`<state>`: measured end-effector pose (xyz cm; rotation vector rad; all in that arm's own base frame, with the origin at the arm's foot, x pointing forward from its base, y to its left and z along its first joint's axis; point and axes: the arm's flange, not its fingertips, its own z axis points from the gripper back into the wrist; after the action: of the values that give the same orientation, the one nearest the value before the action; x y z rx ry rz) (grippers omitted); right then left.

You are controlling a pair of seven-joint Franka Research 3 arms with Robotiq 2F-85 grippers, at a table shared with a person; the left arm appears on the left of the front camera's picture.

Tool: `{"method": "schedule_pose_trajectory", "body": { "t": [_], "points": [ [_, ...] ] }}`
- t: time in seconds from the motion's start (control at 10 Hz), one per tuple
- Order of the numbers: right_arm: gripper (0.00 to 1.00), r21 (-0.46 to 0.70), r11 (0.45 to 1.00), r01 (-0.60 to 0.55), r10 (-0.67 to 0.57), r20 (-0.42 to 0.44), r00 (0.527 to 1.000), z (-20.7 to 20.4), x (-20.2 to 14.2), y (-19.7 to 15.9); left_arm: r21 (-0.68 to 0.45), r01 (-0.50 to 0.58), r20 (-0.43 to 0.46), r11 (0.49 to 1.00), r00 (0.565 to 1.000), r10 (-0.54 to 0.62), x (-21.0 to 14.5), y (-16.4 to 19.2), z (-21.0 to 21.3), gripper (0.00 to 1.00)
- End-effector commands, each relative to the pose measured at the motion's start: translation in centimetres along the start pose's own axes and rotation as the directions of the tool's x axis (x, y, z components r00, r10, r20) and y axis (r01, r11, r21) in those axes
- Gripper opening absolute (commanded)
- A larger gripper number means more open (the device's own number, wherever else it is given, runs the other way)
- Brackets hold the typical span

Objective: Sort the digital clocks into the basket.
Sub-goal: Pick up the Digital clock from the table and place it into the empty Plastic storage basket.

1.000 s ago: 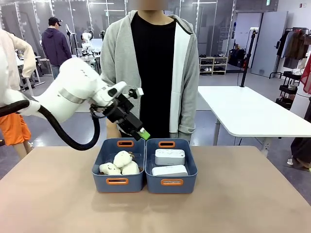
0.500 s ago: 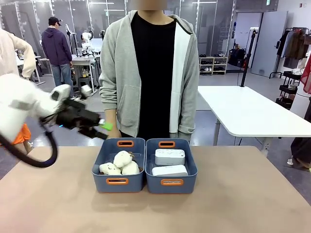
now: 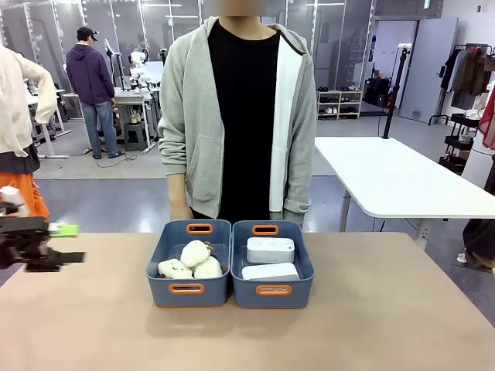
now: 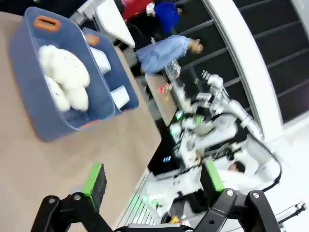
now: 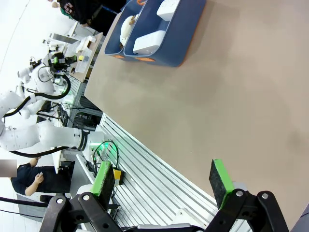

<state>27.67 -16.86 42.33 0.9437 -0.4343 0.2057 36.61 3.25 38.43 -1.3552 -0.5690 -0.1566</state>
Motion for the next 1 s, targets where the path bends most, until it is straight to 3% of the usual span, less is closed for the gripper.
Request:
{"method": "schedule_pose_trajectory", "body": {
  "t": [0.0,0.3,0.4,0.9],
  "points": [
    [1.0,0.002,1.0,0.001,-0.001,0.004,1.0,-0.1,0.1,0.3,-0.07,-0.001,0.196,0.998,0.98,0.015,-2.6,1.5,4.2,1.0],
    [1.0,0.002,1.0,0.001,-0.001,0.004,1.0,-0.1,0.1,0.3,-0.026,-0.045,0.316,0.999,0.948,0.051,-6.2,2.1,10.3,1.0],
    [1.0,0.002,1.0,0.001,-0.001,0.004,1.0,-0.1,0.1,0.3,-0.024,-0.077,0.245,0.997,0.966,0.08,-1.0,3.4,9.5,1.0],
    [1.0,0.002,1.0,0.001,-0.001,0.004,1.0,-0.1,0.1,0.3,-0.024,-0.077,0.245,0.997,0.966,0.08,-1.0,3.4,9.5,1.0]
  ]
}}
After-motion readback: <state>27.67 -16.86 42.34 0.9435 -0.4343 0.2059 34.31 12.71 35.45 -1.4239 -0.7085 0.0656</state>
